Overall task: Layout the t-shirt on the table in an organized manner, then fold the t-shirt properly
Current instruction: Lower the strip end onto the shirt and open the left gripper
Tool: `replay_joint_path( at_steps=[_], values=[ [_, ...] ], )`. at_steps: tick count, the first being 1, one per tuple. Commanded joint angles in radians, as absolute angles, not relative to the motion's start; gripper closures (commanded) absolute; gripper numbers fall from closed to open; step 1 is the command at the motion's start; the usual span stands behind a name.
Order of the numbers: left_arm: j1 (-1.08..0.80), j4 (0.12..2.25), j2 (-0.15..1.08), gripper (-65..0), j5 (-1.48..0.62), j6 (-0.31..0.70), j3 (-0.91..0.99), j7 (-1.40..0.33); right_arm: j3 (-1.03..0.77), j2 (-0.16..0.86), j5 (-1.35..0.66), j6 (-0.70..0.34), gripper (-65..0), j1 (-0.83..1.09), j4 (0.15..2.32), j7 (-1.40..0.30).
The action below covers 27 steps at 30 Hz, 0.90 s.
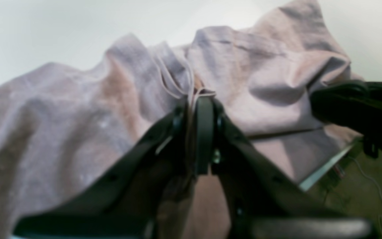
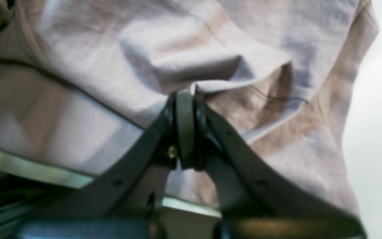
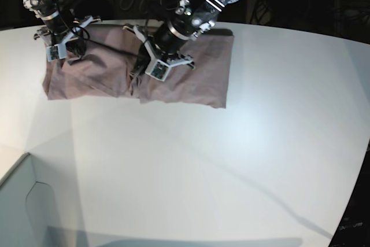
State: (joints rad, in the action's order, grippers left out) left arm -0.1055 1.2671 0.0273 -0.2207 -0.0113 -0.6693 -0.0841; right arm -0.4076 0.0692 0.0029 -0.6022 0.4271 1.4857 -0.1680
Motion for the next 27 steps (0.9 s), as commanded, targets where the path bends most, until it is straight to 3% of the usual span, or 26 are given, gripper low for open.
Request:
replay_joint_path(
  at_steps=[1, 7, 9, 16, 27],
  values=[
    [-0.099, 1.283, 0.015, -3.2, -0.223, -0.002, -0.673, -0.065, -0.412, 0.079, -0.008, -0.608, 0.0, 0.427, 1.503, -0.145],
    [-0.108, 1.314, 0.024, -32.5, -0.222, 0.001, -0.674, -0.061, -0.412, 0.079, -0.008, -0.608, 0.0, 0.427, 1.503, -0.145],
    [-0.113, 1.348, 0.041, -37.2, -0.223, 0.001, -0.674, -0.061, -0.412, 0.079, -0.008, -0.608, 0.0, 0.427, 1.503, -0.145],
    [-0.139, 1.489, 0.153, -38.1, -0.228, -0.002, -0.665, -0.059, -0.412, 0.081, -0.008, -0.608, 0.0, 0.430, 1.535, -0.145],
    [-0.134, 1.379, 0.154, -38.0, -0.229, 0.004, -0.676, -0.059, -0.414, 0.077, -0.008, -0.608, 0.0, 0.435, 1.583, -0.147]
  ],
)
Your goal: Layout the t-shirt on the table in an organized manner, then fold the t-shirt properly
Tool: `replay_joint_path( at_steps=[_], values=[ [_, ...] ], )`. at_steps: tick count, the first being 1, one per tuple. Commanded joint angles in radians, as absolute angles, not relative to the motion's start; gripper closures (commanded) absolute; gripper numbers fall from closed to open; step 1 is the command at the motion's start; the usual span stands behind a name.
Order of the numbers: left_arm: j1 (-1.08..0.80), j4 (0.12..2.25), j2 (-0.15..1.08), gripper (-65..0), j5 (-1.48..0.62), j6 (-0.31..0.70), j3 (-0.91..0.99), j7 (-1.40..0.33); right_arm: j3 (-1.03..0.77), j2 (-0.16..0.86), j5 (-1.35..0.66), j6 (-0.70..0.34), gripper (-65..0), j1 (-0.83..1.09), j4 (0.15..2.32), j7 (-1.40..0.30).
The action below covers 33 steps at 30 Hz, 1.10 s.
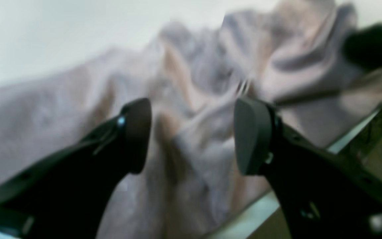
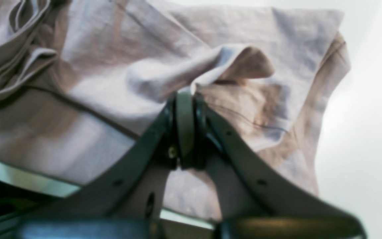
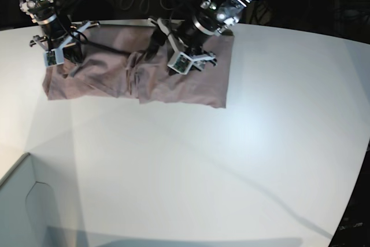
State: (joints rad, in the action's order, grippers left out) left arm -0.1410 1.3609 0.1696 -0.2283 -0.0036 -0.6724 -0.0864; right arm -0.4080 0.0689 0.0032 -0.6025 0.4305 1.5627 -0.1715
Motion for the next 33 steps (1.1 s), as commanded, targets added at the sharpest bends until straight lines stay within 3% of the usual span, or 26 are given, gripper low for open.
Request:
replay_joint_path(
  at_steps=[1, 8, 17, 27, 33],
  values=[
    [-0.136, 1.371, 0.137, -38.0, -0.229, 0.004, -0.679, -0.059, -0.415, 0.077, -0.008, -0.608, 0.0, 0.437, 1.583, -0.147],
    [-0.105, 1.319, 0.096, -38.0, -0.229, 0.005, -0.779, -0.061, -0.420, 0.077, -0.008, -0.608, 0.0, 0.437, 1.583, -0.147],
    [-0.030, 1.342, 0.140, -38.0, -0.229, 0.005, -0.937, -0.058, -0.469, 0.042, -0.008, -0.608, 0.0, 0.437, 1.586, -0.147],
    [-0.065, 1.494, 0.265, -38.0, -0.229, 0.005, -0.753, -0.058, -0.521, 0.028, -0.008, -0.607, -34.2, 0.429, 1.603, -0.147],
    [-0.145, 1.554, 0.315, -38.1, -0.229, 0.005, -0.506, -0.058, -0.584, 0.012, -0.007, -0.607, -38.2, 0.348, 1.543, -0.179]
  ],
)
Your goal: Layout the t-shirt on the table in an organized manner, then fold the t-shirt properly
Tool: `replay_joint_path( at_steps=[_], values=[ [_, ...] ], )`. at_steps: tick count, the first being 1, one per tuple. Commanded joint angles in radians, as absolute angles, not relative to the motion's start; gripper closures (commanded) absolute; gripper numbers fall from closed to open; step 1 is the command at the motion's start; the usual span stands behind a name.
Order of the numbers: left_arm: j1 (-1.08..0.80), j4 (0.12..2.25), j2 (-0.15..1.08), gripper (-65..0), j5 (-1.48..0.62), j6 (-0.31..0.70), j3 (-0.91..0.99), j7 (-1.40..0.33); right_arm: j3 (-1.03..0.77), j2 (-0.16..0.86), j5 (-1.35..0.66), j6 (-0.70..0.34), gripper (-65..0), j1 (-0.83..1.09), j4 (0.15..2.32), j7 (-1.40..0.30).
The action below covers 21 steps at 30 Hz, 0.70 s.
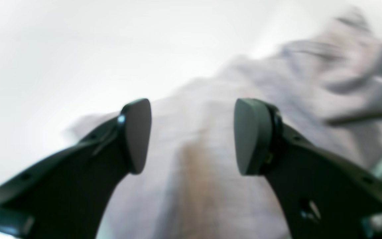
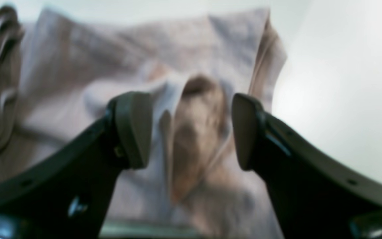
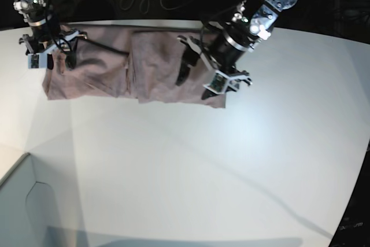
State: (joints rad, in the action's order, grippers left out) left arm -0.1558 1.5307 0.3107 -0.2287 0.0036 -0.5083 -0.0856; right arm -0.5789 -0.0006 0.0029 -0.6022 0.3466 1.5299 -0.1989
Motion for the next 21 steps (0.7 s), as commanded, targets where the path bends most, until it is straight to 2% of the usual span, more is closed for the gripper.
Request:
replay_joint_path(
  at_steps=[1, 4, 8, 21],
  values=[
    [-0.156, 1.557, 0.317, -38.1, -0.229, 0.005, -0.472, -0.058, -0.585, 0.015, -0.007, -0.607, -38.2, 0.329, 1.526, -0.205],
    [-0.185, 1.564, 0.311, -38.2, -0.229, 0.005, -0.364, -0.058, -0.607, 0.045, -0.007, -0.607, -38.2, 0.269, 1.466, -0.300],
    [-0.205, 1.567, 0.308, -38.2, -0.229, 0.005, -0.271, -0.058, -0.613, 0.074, -0.007, -0.604, -38.2, 0.239, 1.422, -0.325],
    [-0.205, 1.555, 0.308, -38.2, -0.229, 0.005, -0.213, -0.058, -0.613, 0.087, -0.007, -0.602, -38.2, 0.236, 1.419, -0.325]
  ],
)
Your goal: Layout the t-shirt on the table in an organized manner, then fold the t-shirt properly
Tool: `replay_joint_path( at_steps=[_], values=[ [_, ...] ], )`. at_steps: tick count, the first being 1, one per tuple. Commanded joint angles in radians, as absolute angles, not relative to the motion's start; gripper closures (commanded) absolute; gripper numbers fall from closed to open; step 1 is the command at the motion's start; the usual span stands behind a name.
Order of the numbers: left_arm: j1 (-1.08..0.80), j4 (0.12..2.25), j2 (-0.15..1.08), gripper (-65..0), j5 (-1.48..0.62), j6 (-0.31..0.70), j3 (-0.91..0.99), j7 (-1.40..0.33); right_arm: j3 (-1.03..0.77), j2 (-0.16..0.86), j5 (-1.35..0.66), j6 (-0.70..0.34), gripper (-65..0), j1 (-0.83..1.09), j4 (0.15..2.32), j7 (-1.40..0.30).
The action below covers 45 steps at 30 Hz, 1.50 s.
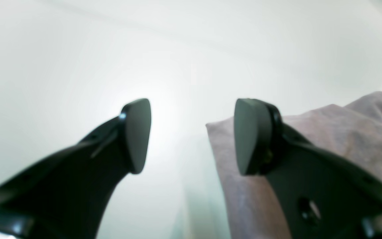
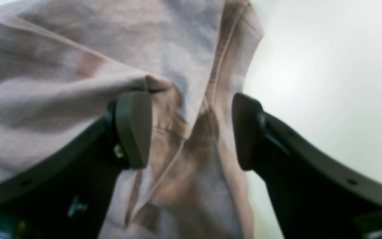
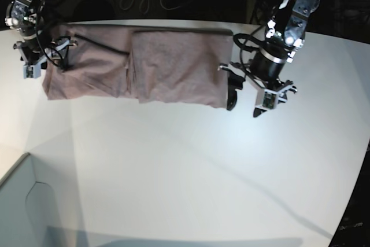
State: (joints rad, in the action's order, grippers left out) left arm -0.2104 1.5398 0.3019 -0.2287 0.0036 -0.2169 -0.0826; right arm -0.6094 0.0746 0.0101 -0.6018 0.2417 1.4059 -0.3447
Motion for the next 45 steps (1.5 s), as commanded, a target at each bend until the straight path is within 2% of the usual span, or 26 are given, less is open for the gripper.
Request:
replay_joint_path(
  at_steps=[1, 14, 21, 24, 26, 31, 32, 37, 45],
  values=[
    [-0.205, 1.555, 0.308, -38.2, -0.229, 0.005, -0.213, -0.058, -0.613, 0.087, -0.007, -0.601, -38.2, 0.236, 1.419, -0.325],
    [-0.213, 1.555, 0.306, -38.2, -0.229, 0.005, -0.148, -0.058, -0.611, 0.120, -0.004, -0.601, -38.2, 0.185, 1.277, -0.325],
    [-0.219, 1.554, 0.306, -38.2, -0.229, 0.005, -0.099, -0.058, -0.604, 0.090, 0.113, -0.602, -37.6, 0.160, 1.224, -0.323],
    [-0.220, 1.538, 0.308, -38.2, -0.229, 0.005, -0.099, -0.058, -0.604, 0.074, 0.136, -0.605, -31.6, 0.153, 1.214, -0.321],
    [-0.220, 1.523, 0.308, -38.2, -0.229, 0.005, -0.097, -0.058, -0.602, 0.071, 0.136, -0.605, -24.5, 0.151, 1.214, -0.321],
    [-0.220, 1.491, 0.309, -38.2, -0.229, 0.005, -0.085, -0.058, -0.561, 0.059, 0.137, -0.605, -1.6, 0.151, 1.219, -0.323],
    [-0.223, 1.489, 0.306, -38.2, -0.229, 0.005, -0.073, -0.058, -0.561, 0.059, 0.137, -0.605, 0.0, 0.151, 1.221, -0.325],
    [-0.234, 1.475, 0.305, -38.2, -0.229, 0.005, -0.044, -0.058, -0.561, 0.056, 0.137, -0.605, 0.0, 0.150, 1.262, -0.325],
    [-0.249, 1.475, 0.305, -38.2, -0.229, 0.005, -0.047, -0.062, -0.561, -0.028, 0.136, -0.607, 0.0, 0.196, 1.541, -0.325]
  ],
)
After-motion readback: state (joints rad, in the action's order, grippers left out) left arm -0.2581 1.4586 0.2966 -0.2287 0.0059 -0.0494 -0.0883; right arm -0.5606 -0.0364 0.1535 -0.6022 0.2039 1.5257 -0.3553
